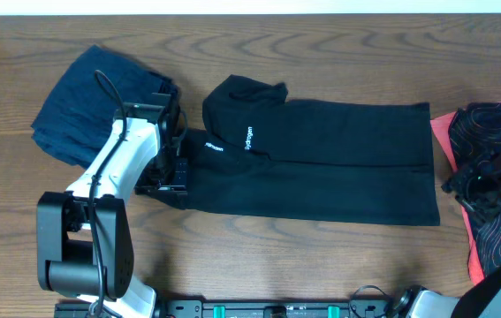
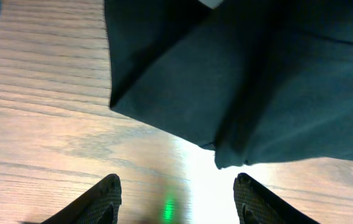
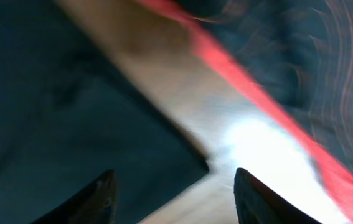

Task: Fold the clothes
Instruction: 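Fold the shirt's left end rightward over itself with the left gripper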

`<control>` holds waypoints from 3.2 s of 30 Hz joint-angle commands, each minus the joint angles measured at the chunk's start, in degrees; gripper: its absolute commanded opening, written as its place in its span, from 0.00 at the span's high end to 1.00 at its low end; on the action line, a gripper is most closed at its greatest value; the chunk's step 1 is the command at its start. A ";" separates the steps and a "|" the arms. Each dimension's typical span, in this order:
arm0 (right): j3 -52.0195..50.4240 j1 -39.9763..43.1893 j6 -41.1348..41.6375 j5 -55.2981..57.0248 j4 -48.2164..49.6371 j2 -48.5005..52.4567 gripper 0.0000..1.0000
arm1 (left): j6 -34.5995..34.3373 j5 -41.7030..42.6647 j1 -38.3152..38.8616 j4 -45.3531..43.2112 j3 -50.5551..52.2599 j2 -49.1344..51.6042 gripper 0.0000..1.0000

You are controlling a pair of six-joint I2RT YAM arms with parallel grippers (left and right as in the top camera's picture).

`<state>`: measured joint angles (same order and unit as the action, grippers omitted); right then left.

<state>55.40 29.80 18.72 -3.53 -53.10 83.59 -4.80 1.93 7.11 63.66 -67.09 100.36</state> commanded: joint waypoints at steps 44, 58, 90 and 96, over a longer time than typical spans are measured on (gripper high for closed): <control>0.85 -8.44 -14.05 -26.25 4.52 -3.56 0.55 | 1.11 16.68 16.06 -36.30 -5.33 10.38 0.91; 0.83 -8.44 -14.08 -26.23 3.52 -3.56 0.50 | -1.90 20.00 16.11 -27.98 -6.91 7.41 0.66; 0.83 -8.46 -14.05 -26.25 3.63 -3.56 0.46 | 0.24 14.88 17.88 -43.85 -4.57 13.51 0.94; 0.81 -8.44 -14.08 -26.21 2.67 -3.56 0.46 | 0.17 14.91 17.40 -41.62 -11.80 10.62 0.94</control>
<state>55.42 21.37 4.34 -29.71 -50.26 80.62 -5.52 17.58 24.77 21.02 -73.34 113.08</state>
